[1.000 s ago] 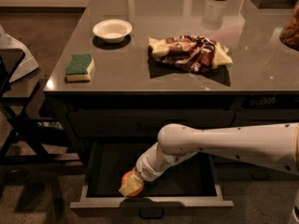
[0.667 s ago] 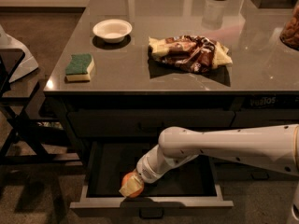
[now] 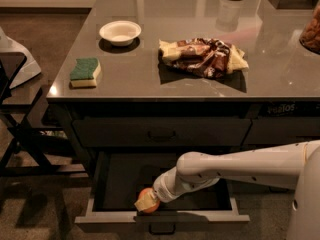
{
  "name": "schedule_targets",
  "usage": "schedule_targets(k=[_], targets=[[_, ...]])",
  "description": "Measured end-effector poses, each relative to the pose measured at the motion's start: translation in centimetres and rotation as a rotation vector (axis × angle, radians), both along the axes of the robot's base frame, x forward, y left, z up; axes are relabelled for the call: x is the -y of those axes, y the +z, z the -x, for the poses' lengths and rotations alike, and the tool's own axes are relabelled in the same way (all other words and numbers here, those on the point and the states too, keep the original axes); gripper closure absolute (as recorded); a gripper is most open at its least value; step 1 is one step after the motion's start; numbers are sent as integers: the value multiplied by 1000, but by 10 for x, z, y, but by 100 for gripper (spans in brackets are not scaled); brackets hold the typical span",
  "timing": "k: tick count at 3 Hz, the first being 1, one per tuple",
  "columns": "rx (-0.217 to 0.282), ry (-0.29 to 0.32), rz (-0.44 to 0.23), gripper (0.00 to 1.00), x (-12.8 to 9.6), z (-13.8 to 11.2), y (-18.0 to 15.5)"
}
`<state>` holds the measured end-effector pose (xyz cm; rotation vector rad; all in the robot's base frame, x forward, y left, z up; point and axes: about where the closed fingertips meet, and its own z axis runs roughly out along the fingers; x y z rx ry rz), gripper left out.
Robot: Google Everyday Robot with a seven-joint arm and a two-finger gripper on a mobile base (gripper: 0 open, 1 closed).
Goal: Place orange into middle drawer
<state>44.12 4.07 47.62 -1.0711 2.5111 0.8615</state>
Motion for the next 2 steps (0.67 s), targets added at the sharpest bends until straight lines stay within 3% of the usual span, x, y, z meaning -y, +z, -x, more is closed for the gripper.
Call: schedule_targets(k=[2], targets=[[14,-61,2,100,14,-30,-28]])
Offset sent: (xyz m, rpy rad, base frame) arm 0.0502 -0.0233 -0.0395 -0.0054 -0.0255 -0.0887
